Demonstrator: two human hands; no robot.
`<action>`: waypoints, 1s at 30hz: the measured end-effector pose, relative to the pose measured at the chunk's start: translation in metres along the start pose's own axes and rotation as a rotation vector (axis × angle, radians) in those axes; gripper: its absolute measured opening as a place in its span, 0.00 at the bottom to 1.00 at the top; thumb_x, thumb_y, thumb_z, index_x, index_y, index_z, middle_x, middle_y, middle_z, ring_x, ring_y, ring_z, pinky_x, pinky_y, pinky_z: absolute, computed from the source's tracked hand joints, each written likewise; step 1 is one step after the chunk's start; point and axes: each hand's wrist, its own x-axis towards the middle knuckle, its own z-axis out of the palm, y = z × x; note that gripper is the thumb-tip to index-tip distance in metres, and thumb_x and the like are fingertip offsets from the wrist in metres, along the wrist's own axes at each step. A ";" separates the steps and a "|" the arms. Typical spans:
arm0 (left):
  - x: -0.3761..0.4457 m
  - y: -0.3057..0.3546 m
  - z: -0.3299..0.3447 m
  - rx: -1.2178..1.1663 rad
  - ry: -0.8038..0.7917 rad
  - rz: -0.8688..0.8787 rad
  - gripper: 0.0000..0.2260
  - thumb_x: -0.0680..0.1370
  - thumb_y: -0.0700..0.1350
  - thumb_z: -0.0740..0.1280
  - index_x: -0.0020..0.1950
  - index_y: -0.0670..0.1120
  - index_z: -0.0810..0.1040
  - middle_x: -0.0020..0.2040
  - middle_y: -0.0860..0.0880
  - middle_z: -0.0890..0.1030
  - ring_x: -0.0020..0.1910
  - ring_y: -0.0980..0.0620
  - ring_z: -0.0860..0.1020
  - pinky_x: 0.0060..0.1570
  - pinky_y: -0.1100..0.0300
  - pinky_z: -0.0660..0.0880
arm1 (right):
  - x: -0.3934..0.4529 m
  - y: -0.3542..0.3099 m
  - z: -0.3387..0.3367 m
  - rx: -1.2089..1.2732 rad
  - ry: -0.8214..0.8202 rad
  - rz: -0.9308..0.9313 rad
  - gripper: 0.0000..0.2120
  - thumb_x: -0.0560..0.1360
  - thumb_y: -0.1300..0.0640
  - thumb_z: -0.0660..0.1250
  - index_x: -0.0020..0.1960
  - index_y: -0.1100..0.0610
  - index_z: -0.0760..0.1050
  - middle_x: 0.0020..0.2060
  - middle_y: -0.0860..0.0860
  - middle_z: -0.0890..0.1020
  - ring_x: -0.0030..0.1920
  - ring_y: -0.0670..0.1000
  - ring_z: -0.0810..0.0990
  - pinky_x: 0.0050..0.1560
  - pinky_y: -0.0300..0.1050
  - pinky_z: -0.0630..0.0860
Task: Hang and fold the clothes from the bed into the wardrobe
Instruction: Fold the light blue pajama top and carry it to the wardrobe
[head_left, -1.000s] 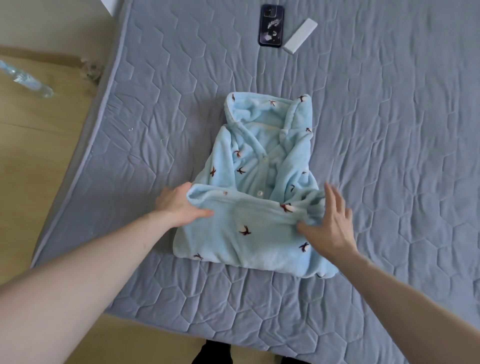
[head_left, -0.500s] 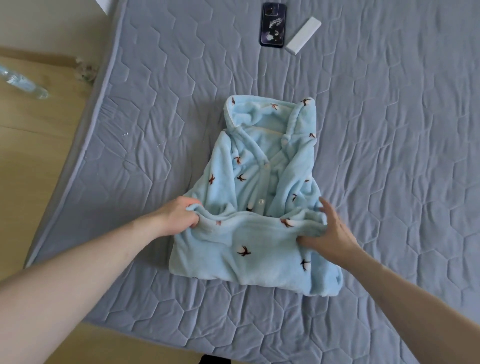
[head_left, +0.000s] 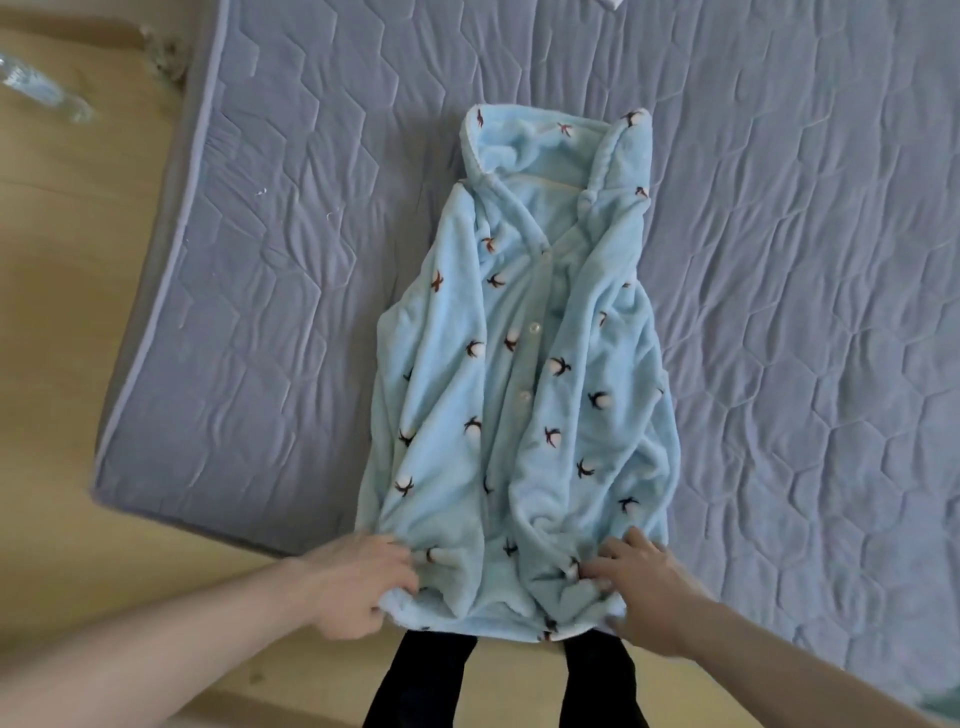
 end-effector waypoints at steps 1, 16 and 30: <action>0.001 0.000 0.004 -0.004 -0.048 -0.005 0.21 0.76 0.48 0.65 0.69 0.56 0.75 0.64 0.53 0.75 0.66 0.51 0.71 0.64 0.55 0.70 | 0.000 -0.002 0.004 0.000 -0.032 0.022 0.30 0.73 0.41 0.68 0.74 0.38 0.67 0.64 0.42 0.70 0.65 0.52 0.67 0.68 0.47 0.67; 0.089 -0.096 -0.338 -0.841 1.051 -0.453 0.34 0.68 0.61 0.74 0.72 0.51 0.74 0.67 0.52 0.77 0.61 0.51 0.77 0.54 0.58 0.71 | 0.127 0.080 -0.296 1.033 0.979 0.495 0.38 0.75 0.44 0.70 0.81 0.52 0.59 0.74 0.53 0.72 0.65 0.55 0.77 0.55 0.47 0.72; 0.102 -0.079 -0.355 -1.209 1.180 -0.076 0.06 0.71 0.41 0.73 0.45 0.50 0.87 0.47 0.52 0.86 0.51 0.52 0.84 0.53 0.58 0.80 | 0.118 0.112 -0.313 1.354 0.965 0.160 0.21 0.69 0.70 0.71 0.47 0.43 0.85 0.44 0.46 0.88 0.49 0.51 0.86 0.42 0.44 0.84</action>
